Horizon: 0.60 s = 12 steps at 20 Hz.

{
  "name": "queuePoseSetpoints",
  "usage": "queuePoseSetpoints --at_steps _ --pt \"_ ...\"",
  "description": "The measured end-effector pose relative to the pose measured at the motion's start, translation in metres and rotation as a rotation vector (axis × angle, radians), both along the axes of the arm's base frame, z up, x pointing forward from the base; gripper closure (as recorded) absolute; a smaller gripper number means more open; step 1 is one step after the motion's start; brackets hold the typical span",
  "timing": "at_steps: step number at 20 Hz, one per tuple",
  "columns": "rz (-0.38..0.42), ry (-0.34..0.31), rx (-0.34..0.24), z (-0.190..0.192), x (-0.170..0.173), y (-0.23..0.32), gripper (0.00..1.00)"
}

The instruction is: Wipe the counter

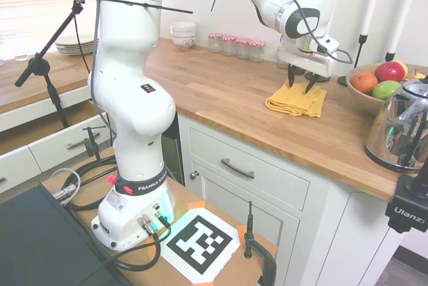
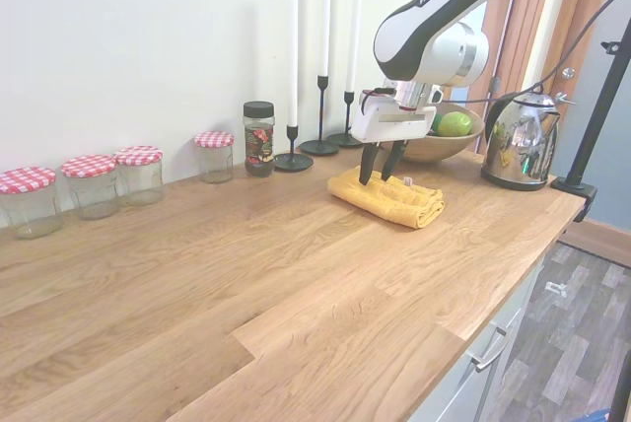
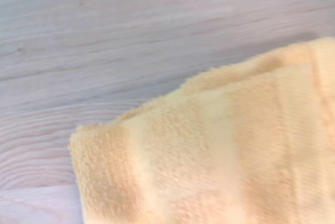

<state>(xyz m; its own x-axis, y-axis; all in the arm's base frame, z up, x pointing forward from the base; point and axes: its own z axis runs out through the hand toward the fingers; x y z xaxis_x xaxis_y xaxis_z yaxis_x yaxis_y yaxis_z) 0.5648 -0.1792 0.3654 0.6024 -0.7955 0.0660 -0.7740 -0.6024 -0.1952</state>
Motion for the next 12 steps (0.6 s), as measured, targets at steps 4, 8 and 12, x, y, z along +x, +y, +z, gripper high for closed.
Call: queuePoseSetpoints --at_steps 4,8,12 --pt "-0.01 -0.015 0.003 0.013 -0.013 -0.002 0.0" --pt "-0.014 -0.014 0.009 0.013 -0.019 -0.002 0.0" --pt "-0.017 -0.006 0.016 0.009 -0.021 -0.002 0.0"
